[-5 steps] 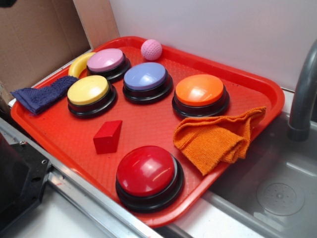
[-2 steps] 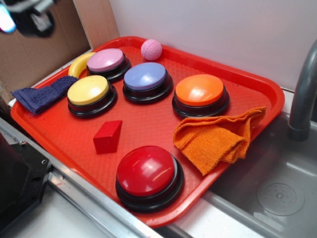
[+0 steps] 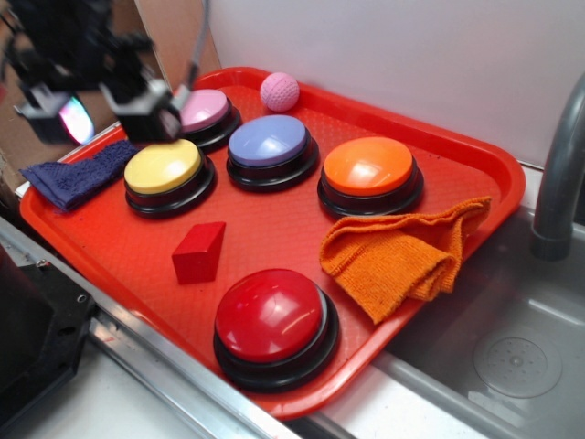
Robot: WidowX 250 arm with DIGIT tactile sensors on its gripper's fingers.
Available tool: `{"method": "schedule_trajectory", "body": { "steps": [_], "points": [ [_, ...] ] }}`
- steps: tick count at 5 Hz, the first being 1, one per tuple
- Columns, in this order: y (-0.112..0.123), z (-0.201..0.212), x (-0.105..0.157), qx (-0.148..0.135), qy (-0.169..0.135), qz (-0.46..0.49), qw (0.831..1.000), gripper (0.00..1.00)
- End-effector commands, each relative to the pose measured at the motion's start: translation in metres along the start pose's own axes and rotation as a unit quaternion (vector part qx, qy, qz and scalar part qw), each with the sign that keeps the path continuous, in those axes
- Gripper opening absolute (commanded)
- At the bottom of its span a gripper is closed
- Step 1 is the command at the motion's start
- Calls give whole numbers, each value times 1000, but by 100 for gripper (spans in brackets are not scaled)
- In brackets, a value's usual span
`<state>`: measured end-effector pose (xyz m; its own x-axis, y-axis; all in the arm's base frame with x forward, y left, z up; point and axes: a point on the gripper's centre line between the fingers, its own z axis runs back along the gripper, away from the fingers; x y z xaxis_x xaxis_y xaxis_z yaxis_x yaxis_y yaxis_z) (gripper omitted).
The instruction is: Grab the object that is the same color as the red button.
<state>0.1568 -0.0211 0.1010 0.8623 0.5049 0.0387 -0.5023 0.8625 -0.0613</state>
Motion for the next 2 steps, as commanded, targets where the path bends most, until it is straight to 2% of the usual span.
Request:
{"method": "schedule_trajectory", "body": {
  "steps": [1,2],
  "points": [
    [-13,-56,2,8,-23,52,998,100],
    [-15,-79,-4,22,-11,57,998,100]
  ]
}}
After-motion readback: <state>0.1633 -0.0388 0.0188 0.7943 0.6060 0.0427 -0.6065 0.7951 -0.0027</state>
